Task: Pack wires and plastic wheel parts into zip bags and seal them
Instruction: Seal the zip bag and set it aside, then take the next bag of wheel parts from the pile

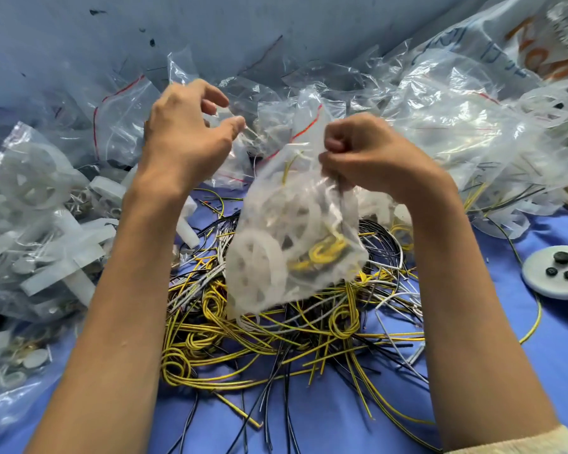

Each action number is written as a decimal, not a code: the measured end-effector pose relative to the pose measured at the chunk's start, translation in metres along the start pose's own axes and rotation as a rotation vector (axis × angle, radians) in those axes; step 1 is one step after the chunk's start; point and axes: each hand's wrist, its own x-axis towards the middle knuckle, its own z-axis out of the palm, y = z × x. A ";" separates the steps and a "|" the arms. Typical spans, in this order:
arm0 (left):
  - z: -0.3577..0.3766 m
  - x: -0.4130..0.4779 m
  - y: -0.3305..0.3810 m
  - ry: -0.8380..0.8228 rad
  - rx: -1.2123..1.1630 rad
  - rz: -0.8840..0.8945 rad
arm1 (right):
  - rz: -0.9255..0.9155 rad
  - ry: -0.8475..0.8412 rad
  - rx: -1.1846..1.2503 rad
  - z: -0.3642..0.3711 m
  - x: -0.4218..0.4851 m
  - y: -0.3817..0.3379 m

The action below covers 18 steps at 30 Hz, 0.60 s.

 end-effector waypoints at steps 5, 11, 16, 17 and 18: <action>0.008 -0.004 0.002 -0.253 0.016 -0.018 | -0.010 0.658 -0.008 -0.008 0.004 0.001; 0.009 -0.003 0.006 -0.329 0.073 0.056 | 0.097 1.015 -0.008 -0.016 0.002 0.008; 0.009 -0.003 0.003 -0.408 0.056 0.036 | 0.613 0.371 -0.231 -0.023 -0.001 0.033; 0.010 -0.003 0.003 -0.424 0.056 0.032 | 0.598 0.365 -0.240 -0.023 -0.002 0.033; 0.010 -0.004 0.003 -0.442 0.055 0.029 | 0.571 0.379 -0.247 -0.024 -0.001 0.032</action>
